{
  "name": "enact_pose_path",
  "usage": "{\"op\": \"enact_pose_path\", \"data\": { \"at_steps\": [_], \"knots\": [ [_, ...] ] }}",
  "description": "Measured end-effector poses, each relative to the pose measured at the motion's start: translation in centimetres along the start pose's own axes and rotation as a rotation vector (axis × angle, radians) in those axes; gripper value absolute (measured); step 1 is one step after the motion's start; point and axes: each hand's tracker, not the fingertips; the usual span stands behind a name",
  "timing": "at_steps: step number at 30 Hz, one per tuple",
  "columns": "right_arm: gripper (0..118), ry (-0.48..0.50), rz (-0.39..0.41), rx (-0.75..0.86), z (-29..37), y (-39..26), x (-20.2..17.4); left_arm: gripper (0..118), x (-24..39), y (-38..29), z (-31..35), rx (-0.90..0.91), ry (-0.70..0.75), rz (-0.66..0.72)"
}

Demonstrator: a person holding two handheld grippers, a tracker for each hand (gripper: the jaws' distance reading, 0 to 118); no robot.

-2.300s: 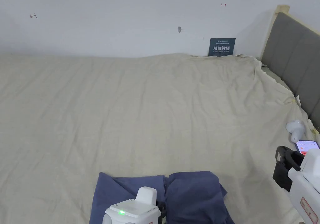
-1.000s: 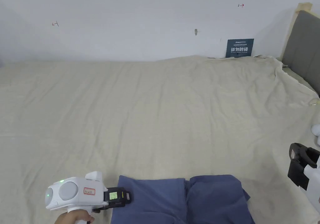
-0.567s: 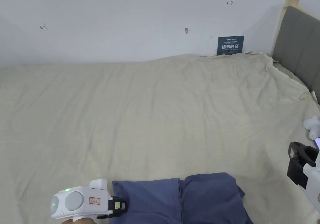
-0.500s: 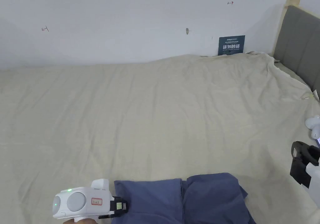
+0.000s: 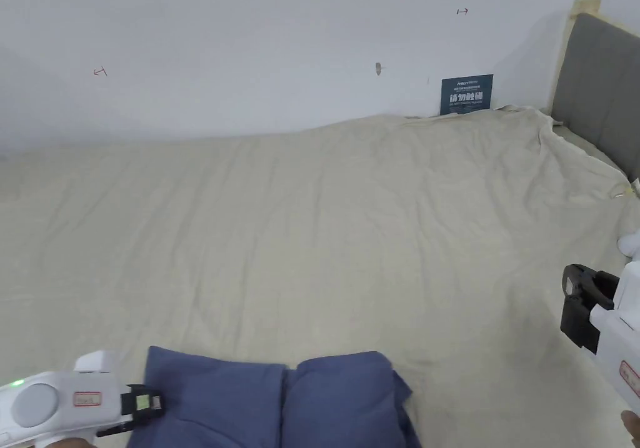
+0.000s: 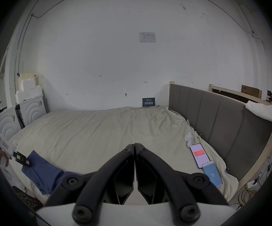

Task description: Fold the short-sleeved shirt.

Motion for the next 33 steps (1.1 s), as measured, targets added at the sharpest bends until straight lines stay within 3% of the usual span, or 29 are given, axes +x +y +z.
{"op": "enact_pose_path", "data": {
  "at_steps": [6, 10, 15, 26, 33],
  "knots": [
    [0, 0.021, -0.006, 0.006, -0.4, -0.1, -0.6, 4, -0.9, 0.7, 2.7, -0.001, 0.008, -0.007],
    [0, 0.031, -0.008, 0.004, -0.5, -0.3, -0.7, 4, 3.1, 1.3, 3.4, 0.009, -0.101, -0.018],
    [0, 0.034, -0.008, 0.001, -0.3, -0.6, -0.5, 4, 9.8, 1.8, 1.8, -0.039, -0.186, -0.140],
    [0, 0.010, -0.019, 0.000, 0.5, -1.1, 1.3, 4, 21.7, -0.2, -6.3, -0.188, -0.289, -0.257],
    [0, -0.015, -0.029, -0.006, 1.1, -1.5, 2.4, 5, 26.0, -3.5, -12.6, -0.311, -0.202, -0.301]
  ]
}}
